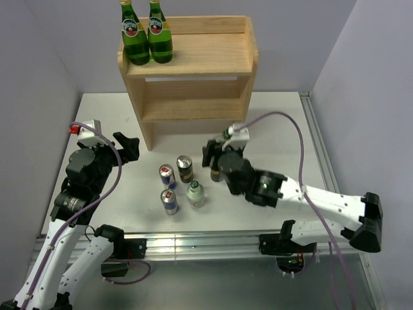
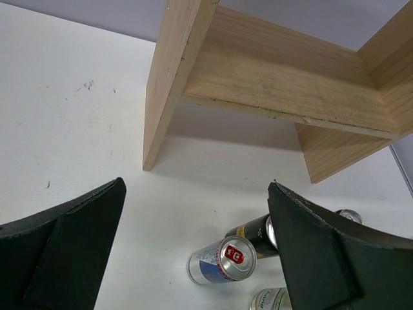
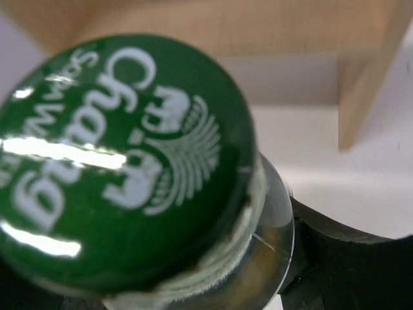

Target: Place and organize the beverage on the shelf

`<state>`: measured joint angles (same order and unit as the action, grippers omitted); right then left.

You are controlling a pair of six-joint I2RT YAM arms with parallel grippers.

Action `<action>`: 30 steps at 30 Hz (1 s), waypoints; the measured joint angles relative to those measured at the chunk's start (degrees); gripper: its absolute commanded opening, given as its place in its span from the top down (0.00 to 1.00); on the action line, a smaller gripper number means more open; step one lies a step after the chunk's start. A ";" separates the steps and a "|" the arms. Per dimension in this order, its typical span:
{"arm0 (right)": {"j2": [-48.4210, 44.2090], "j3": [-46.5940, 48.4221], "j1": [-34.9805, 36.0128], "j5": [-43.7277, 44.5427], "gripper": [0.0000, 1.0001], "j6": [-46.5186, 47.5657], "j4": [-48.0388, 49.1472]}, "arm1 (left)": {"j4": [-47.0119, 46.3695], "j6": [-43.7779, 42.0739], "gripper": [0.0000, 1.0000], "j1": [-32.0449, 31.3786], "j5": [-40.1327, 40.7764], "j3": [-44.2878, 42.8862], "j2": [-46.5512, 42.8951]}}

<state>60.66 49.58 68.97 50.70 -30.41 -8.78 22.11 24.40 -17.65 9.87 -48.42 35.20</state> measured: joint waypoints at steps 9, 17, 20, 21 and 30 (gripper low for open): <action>21.00 24.57 -18.51 -13.33 1.00 10.60 -0.59 | 0.00 -0.66 0.01 0.11 -0.20 0.22 -0.20; 32.39 34.71 -26.32 -17.53 1.00 13.77 -3.30 | -0.02 -0.79 0.01 0.11 -0.87 0.33 -0.15; 34.40 36.44 -27.80 -16.35 1.00 14.36 -3.30 | -0.02 -0.81 0.01 0.11 -1.09 0.33 -0.11; 34.64 36.68 -27.98 -16.06 1.00 14.49 -3.28 | -0.02 -0.79 0.01 0.11 -1.18 0.33 -0.11; 35.47 36.24 -28.52 -10.47 1.00 15.56 -0.46 | -0.04 -0.81 0.01 0.11 -2.10 0.33 0.66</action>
<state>96.14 85.82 40.45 40.23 -14.85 -9.23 22.06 23.59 -17.54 7.77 -48.10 35.86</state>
